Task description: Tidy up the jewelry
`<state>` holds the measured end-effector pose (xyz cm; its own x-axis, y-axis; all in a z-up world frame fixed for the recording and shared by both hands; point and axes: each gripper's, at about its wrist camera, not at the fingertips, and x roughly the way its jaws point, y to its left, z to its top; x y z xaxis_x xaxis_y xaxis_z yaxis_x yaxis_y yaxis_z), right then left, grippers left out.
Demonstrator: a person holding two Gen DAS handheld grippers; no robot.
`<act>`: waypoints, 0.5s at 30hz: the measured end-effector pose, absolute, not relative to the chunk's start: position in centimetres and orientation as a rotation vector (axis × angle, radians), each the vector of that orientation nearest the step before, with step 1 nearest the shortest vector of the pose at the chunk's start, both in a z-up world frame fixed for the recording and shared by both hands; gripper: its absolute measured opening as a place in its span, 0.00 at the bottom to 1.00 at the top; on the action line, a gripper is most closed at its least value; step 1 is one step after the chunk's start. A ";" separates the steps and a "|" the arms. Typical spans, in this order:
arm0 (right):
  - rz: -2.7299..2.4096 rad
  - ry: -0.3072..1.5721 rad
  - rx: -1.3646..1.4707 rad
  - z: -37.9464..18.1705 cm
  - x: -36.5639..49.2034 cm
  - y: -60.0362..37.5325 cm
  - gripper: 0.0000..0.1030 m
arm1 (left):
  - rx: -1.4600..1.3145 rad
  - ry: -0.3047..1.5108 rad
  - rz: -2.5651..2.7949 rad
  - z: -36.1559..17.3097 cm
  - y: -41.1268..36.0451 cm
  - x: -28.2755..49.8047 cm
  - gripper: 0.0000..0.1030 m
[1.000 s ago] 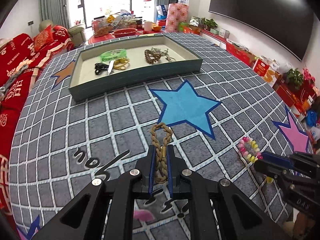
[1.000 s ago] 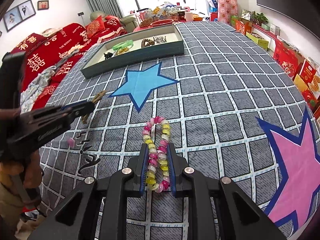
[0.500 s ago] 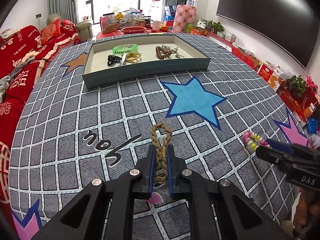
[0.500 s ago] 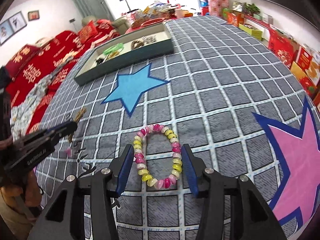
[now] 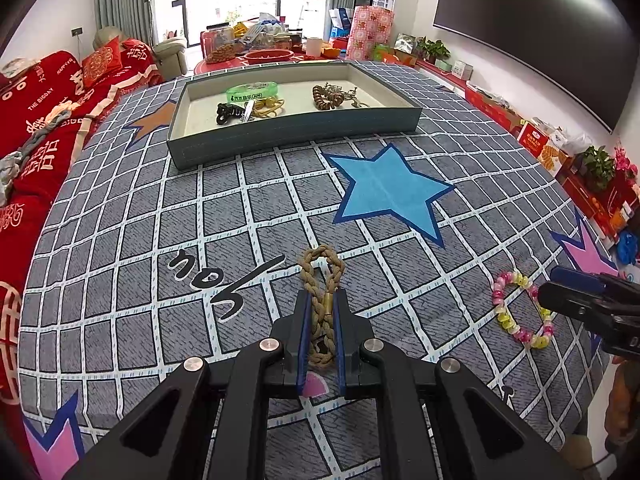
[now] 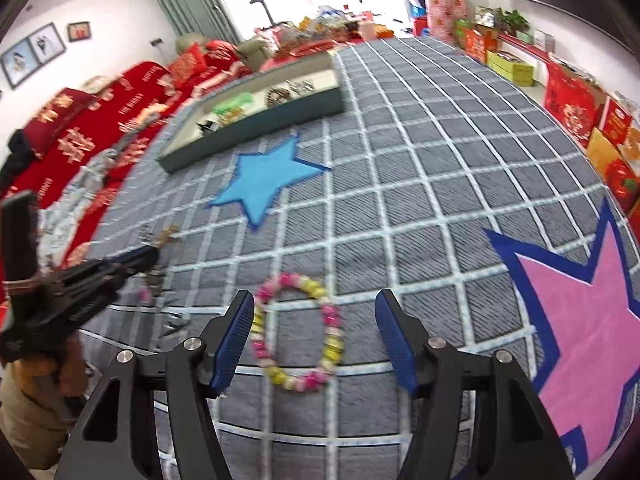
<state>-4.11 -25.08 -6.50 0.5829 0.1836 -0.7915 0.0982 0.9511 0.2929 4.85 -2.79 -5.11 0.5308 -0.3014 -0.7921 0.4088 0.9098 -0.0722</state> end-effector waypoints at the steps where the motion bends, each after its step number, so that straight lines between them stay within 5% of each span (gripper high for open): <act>1: 0.036 0.964 0.327 -6.7 -4.1 -25.3 0.65 | 0.128 0.918 -0.424 -5.1 -2.8 4.9 0.23; 9: -0.015 1.016 0.091 -7.2 -4.1 -22.3 0.55 | 0.130 0.923 -0.426 -5.2 -3.0 4.7 0.23; 11: -0.024 1.003 -0.015 -7.3 -4.3 -20.7 0.42 | 0.129 0.926 -0.427 -5.2 -3.1 4.6 0.23; 13: -0.010 1.009 -0.004 -7.1 -4.2 -20.2 0.16 | 0.129 0.925 -0.425 -5.2 -3.1 4.5 0.23; 15: -0.019 1.010 0.000 -7.1 -4.1 -20.1 0.09 | 0.125 0.925 -0.424 -5.1 -3.0 4.4 0.23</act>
